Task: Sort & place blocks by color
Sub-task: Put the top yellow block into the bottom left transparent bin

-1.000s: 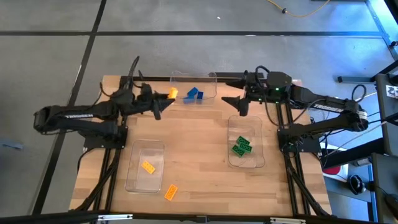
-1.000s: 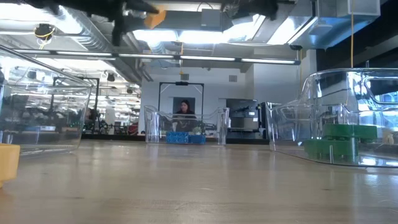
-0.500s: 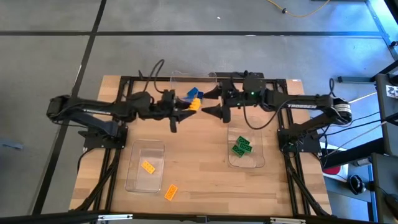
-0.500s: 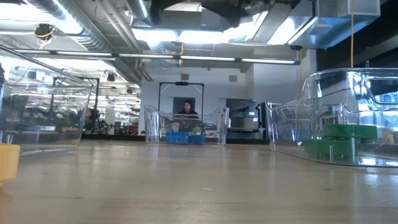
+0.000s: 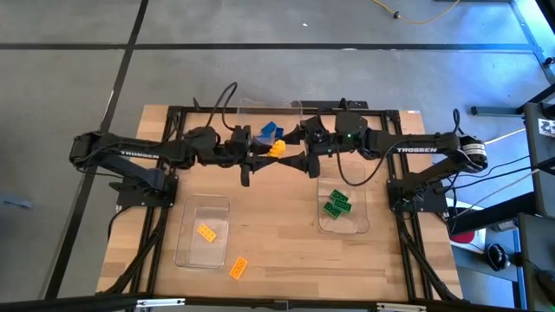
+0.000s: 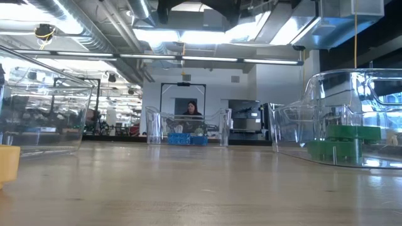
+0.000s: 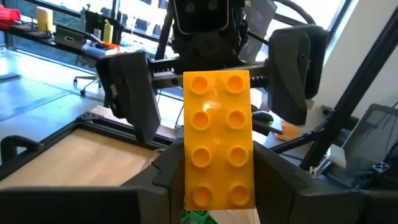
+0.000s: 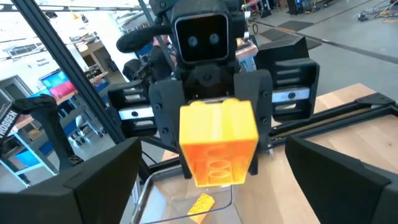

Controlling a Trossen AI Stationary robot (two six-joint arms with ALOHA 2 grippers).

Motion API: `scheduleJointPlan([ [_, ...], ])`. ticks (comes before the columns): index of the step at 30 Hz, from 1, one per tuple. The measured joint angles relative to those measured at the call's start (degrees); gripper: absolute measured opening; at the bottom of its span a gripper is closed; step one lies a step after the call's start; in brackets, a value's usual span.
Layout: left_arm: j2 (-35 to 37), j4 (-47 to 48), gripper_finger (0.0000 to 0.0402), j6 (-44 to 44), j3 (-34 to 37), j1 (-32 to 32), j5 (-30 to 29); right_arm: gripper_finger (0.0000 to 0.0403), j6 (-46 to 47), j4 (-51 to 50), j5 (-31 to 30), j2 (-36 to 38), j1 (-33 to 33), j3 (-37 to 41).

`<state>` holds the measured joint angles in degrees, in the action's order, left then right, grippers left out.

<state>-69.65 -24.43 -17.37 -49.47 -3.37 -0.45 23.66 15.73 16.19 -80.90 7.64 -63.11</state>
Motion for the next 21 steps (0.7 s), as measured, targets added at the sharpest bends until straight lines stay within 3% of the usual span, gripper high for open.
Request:
scheduleJointPlan([
  [13,2.29,2.77,0.0128,0.00,-0.03,0.02,0.95,0.0399,-1.09,-1.51,0.02,1.15,0.41,0.00],
  [17,8.70,13.14,0.0128,-0.04,-0.07,0.28,1.48,0.0399,-4.49,-7.56,-0.38,5.21,1.89,0.00],
  [21,16.28,29.36,0.0128,-2.79,-0.09,3.79,0.73,0.0399,-6.08,-15.35,-3.00,9.31,3.90,0.00],
])
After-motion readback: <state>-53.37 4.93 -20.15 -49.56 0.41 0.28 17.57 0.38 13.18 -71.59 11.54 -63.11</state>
